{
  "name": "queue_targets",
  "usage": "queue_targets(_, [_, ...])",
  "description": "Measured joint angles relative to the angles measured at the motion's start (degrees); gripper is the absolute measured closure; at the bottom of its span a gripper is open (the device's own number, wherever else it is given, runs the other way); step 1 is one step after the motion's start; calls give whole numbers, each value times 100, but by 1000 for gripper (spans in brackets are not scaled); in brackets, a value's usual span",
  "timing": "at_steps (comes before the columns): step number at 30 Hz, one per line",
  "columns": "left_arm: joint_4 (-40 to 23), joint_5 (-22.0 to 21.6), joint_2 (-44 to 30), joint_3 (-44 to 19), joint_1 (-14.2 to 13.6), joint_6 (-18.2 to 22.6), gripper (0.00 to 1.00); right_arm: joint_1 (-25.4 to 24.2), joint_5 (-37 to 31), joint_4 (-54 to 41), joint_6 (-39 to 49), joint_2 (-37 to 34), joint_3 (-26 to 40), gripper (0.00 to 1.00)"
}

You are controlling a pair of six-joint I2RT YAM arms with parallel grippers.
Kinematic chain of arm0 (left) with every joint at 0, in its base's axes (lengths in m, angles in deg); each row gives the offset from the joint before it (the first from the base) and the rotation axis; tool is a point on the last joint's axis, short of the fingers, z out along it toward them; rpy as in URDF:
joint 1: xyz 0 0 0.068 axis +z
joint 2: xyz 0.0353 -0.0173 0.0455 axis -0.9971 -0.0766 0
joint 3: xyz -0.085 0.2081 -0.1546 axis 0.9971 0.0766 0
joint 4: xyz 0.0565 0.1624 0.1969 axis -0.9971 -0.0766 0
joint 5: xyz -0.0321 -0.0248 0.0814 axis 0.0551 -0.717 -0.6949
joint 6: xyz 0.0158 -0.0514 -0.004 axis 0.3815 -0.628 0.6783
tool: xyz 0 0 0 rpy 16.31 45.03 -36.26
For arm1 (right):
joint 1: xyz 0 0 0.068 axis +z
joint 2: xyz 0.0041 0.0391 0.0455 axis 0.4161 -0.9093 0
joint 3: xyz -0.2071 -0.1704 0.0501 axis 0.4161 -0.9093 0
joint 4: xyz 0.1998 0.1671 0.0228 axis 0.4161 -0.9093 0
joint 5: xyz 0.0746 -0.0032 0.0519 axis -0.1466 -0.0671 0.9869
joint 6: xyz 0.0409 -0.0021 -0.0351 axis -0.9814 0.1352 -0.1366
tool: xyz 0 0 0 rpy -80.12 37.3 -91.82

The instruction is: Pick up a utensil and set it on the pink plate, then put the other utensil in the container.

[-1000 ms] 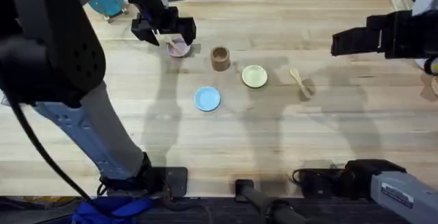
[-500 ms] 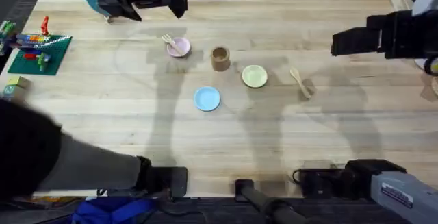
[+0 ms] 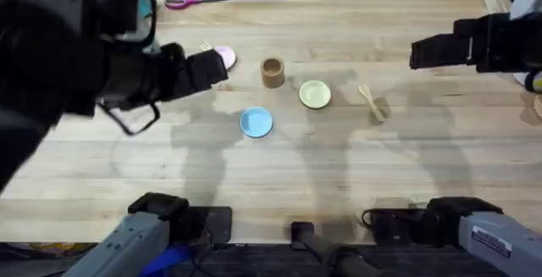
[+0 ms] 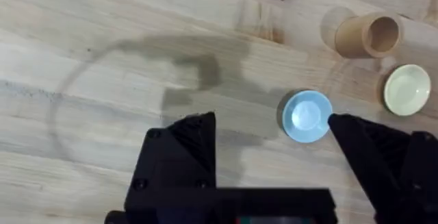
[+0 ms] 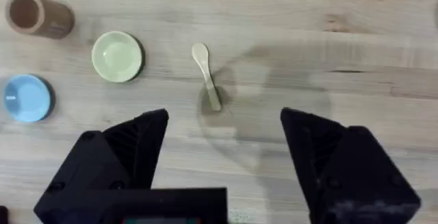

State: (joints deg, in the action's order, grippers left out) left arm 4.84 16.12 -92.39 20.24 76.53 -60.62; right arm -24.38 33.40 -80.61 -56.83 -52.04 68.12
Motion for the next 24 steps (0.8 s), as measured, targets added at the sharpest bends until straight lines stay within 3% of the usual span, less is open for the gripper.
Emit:
queue_targets(12, [-436, 152, 864, 137, 0, -293, 5, 11, 0, -24, 2, -238, 2, 3])
queue_targets(24, [-553, 671, 860, 140, 0, 815, 5, 630, 0, 0, 640, -1050, 4, 3])
